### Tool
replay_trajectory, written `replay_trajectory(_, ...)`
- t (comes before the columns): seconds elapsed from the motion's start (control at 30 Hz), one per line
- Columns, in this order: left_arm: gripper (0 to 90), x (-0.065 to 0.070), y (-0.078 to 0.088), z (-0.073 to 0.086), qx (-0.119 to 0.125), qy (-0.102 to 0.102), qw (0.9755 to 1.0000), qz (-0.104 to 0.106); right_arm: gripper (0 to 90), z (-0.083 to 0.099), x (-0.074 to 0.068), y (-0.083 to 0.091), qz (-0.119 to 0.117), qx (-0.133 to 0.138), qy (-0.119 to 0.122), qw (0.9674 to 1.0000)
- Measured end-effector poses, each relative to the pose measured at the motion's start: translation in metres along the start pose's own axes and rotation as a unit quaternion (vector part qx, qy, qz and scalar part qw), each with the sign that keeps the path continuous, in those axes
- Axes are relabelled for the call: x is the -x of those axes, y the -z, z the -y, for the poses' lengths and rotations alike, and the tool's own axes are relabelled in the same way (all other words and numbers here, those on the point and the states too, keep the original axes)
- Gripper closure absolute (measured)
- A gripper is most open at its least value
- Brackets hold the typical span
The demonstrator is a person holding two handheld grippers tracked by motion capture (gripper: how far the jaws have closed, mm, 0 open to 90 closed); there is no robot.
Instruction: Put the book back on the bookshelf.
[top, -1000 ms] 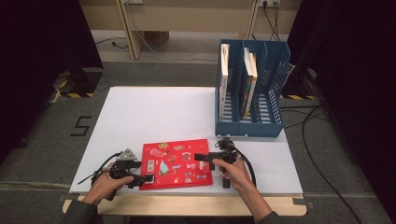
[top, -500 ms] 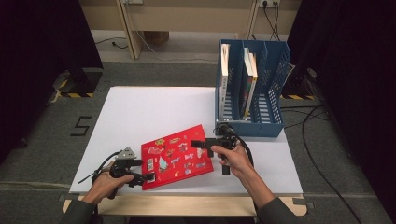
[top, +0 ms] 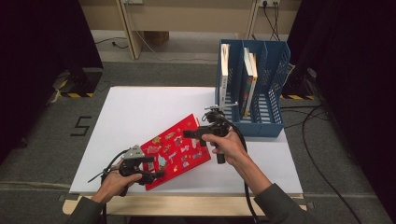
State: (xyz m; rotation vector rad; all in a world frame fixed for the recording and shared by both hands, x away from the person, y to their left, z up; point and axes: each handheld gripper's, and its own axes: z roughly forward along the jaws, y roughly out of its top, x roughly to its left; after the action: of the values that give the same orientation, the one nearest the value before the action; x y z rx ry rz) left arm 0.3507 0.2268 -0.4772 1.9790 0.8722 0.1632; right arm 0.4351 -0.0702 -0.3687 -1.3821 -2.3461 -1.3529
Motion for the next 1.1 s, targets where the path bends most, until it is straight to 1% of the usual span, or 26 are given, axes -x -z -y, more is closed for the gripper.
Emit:
replay_trajectory(0.03,19.3,-0.002,0.002,0.001,0.0,0.004,1.0,0.004,25.0,-0.001,-0.001,0.001,-0.008,0.005,-0.001,1.0)
replay_trajectory(0.1,19.6,-0.005,0.006,0.003,0.009,0.014,0.9998,0.012,26.4,-0.004,-0.007,0.003,-0.02,0.015,0.006,0.9997)
replay_trajectory(0.13,19.7,-0.006,0.007,0.004,0.009,0.017,0.9997,0.014,26.4,-0.006,-0.011,0.004,-0.024,0.017,0.009,0.9995)
replay_trajectory(0.2,19.7,-0.009,0.011,0.009,0.003,0.02,0.9997,0.016,25.7,-0.009,-0.018,0.003,-0.019,0.016,0.02,0.9995)
replay_trajectory(0.27,20.0,-0.011,0.014,0.014,0.001,0.025,0.9996,0.014,25.8,-0.011,-0.023,0.003,-0.019,0.015,0.026,0.9994)
replay_trajectory(0.37,20.3,-0.014,0.018,0.018,-0.007,0.024,0.9995,0.017,26.3,-0.015,-0.029,0.002,-0.021,0.018,0.033,0.9991)
replay_trajectory(0.43,20.6,-0.015,0.019,0.02,-0.01,0.024,0.9995,0.017,26.4,-0.017,-0.033,0.001,-0.02,0.013,0.04,0.9989)
replay_trajectory(0.5,21.0,-0.016,0.021,0.02,-0.01,0.02,0.9996,0.017,26.6,-0.019,-0.036,0.0,-0.02,0.008,0.042,0.9989)
replay_trajectory(0.57,21.1,-0.017,0.022,0.02,-0.014,0.013,0.9998,0.012,27.5,-0.02,-0.039,-0.002,-0.021,0.003,0.046,0.9987)
replay_trajectory(0.63,20.7,-0.017,0.024,0.02,-0.021,0.002,0.9998,0.001,30.5,-0.019,-0.041,-0.006,-0.041,-0.012,0.039,0.9983)
replay_trajectory(0.67,20.5,-0.018,0.024,0.021,-0.023,-0.001,0.9997,-0.003,30.5,-0.017,-0.043,-0.009,-0.039,-0.018,0.045,0.998)
replay_trajectory(0.73,20.6,-0.018,0.025,0.022,-0.024,-0.002,0.9997,-0.004,29.9,-0.016,-0.046,-0.016,-0.033,-0.028,0.055,0.9975)
replay_trajectory(0.8,21.0,-0.019,0.025,0.022,-0.024,-0.007,0.9997,-0.003,33.4,-0.017,-0.046,-0.019,-0.037,-0.034,0.052,0.9974)
replay_trajectory(0.83,21.2,-0.02,0.026,0.022,-0.027,-0.01,0.9996,-0.005,34.7,-0.018,-0.046,-0.019,-0.038,-0.037,0.057,0.997)
replay_trajectory(0.87,21.1,-0.021,0.027,0.022,-0.029,-0.01,0.9995,-0.009,36.9,-0.019,-0.047,-0.018,-0.037,-0.04,0.063,0.9965)
replay_trajectory(0.93,21.2,-0.025,0.028,0.023,-0.028,-0.005,0.9995,-0.014,40.6,-0.021,-0.05,-0.016,-0.037,-0.043,0.072,0.9958)
replay_trajectory(1.0,21.3,-0.026,0.029,0.024,-0.029,-0.003,0.9994,-0.018,44.3,-0.023,-0.052,-0.015,-0.031,-0.05,0.085,0.9946)
replay_trajectory(1.1,20.9,-0.028,0.031,0.025,-0.03,-0.001,0.9992,-0.027,50.2,-0.025,-0.055,-0.015,-0.027,-0.052,0.103,0.993)
